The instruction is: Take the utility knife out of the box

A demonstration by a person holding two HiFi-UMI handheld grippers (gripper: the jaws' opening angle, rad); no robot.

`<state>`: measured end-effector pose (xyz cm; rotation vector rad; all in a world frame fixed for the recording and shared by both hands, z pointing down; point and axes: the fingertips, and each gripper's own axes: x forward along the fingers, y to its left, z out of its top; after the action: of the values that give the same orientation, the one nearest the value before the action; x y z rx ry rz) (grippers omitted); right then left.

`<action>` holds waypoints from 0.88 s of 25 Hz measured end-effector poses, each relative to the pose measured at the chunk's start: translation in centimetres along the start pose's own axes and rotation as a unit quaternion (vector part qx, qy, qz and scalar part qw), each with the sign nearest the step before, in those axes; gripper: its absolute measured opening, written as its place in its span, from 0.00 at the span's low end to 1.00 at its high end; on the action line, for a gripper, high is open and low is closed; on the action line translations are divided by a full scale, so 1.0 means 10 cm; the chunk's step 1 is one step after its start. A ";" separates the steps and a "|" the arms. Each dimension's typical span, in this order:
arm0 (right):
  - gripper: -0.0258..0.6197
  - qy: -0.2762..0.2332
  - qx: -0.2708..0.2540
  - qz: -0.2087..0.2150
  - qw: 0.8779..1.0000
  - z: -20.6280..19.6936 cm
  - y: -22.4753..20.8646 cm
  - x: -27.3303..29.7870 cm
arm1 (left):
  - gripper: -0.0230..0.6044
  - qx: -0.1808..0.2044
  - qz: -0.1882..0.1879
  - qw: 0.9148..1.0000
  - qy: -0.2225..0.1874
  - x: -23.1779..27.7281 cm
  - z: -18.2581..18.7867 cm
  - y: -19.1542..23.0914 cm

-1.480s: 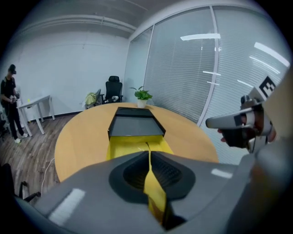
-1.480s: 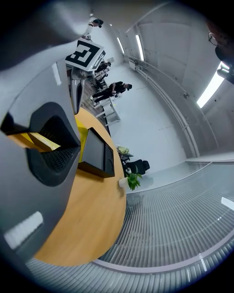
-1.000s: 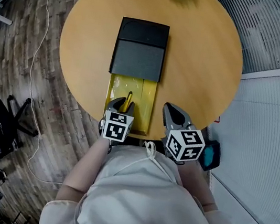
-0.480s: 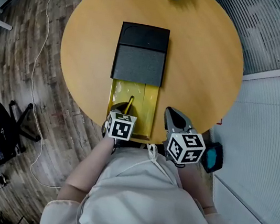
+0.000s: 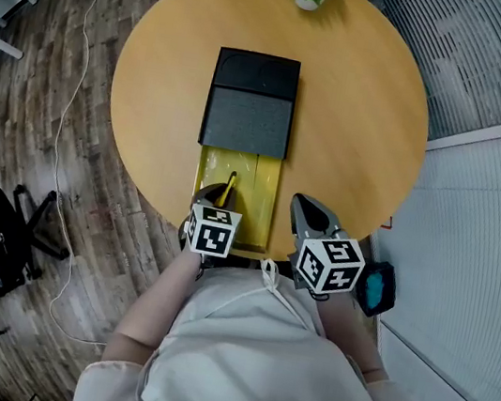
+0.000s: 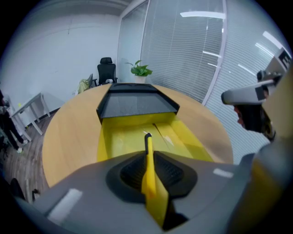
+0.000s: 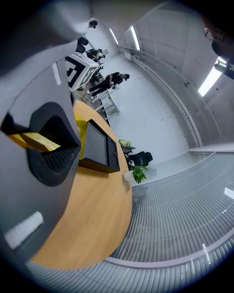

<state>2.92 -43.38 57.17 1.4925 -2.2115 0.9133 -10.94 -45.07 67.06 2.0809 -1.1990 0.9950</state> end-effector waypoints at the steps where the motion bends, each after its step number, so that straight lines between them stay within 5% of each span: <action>1: 0.04 -0.001 -0.002 0.001 1.000 0.02 0.01 0.00 | 0.12 0.007 0.004 1.000 -0.013 -0.06 0.07 0.01; 10: 0.04 -0.052 -0.038 0.019 0.998 0.41 0.30 -0.12 | 0.12 0.023 0.011 0.990 -0.140 -0.75 0.75 0.00; 22: 0.04 -0.184 -0.097 0.054 0.977 1.27 0.76 -0.53 | 0.12 0.015 0.021 0.950 -0.310 -1.85 1.64 0.06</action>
<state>-0.80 -46.14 42.09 1.5618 -2.5766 0.4550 -12.17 -48.49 42.59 2.4925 -1.5286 0.3654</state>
